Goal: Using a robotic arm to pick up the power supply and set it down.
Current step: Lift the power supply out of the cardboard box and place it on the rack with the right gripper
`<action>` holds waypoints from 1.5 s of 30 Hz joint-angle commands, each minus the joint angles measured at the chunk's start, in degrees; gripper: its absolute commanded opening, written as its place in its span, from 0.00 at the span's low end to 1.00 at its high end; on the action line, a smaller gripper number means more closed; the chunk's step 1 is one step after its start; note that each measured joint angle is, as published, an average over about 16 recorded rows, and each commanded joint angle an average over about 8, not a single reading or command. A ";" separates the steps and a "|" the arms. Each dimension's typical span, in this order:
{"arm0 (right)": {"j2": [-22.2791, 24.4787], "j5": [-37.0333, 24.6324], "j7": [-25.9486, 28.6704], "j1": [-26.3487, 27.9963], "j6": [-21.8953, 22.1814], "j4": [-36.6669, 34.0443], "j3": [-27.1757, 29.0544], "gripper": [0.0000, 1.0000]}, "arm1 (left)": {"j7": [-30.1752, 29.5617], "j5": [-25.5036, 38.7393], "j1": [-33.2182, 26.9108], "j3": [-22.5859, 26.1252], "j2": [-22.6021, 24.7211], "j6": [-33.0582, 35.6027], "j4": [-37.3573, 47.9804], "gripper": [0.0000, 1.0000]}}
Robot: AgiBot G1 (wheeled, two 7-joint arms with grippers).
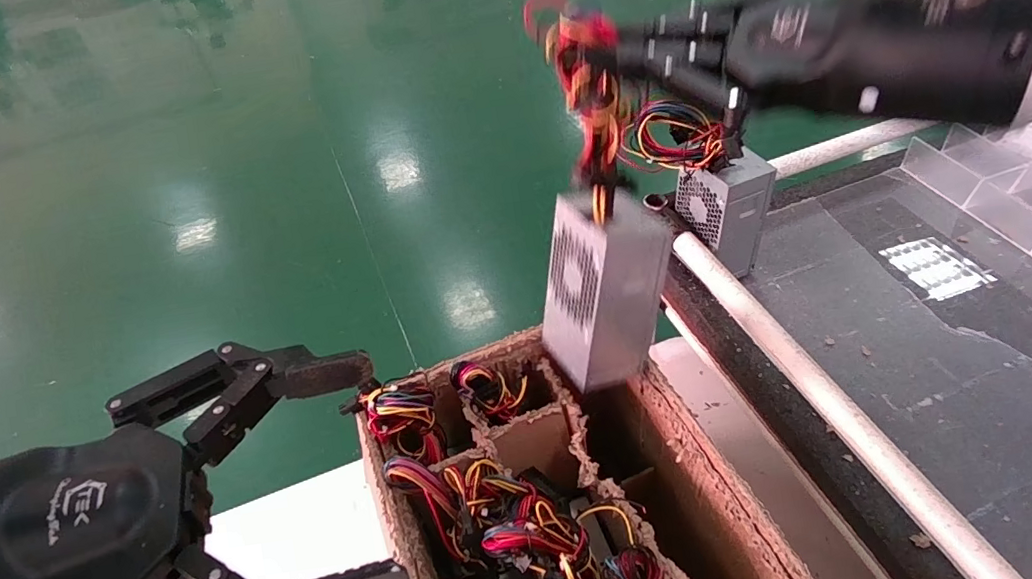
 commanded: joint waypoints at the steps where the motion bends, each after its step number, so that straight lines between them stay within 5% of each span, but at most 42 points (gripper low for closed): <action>1: 0.44 0.11 0.47 1.58 0.16 1.06 0.14 0.00 | 0.00 0.00 0.00 0.00 0.00 0.00 0.00 1.00; 14: 1.12 -0.84 0.12 12.09 6.91 -0.56 0.42 0.00 | 0.00 0.00 0.00 0.01 0.00 0.00 0.00 1.00; 27: 8.40 -3.62 -2.95 19.58 12.66 -5.95 -0.71 0.00 | 0.01 -0.01 0.00 0.01 -0.01 -0.01 0.00 1.00; 37: 13.74 -8.09 -4.05 18.94 15.28 -9.70 -3.67 0.00 | 0.01 -0.01 0.00 0.02 -0.01 -0.01 0.00 1.00; 45: 13.11 -9.22 -3.92 14.95 21.57 -12.10 -4.48 0.00 | 0.01 -0.01 -0.01 0.02 -0.01 -0.01 0.00 1.00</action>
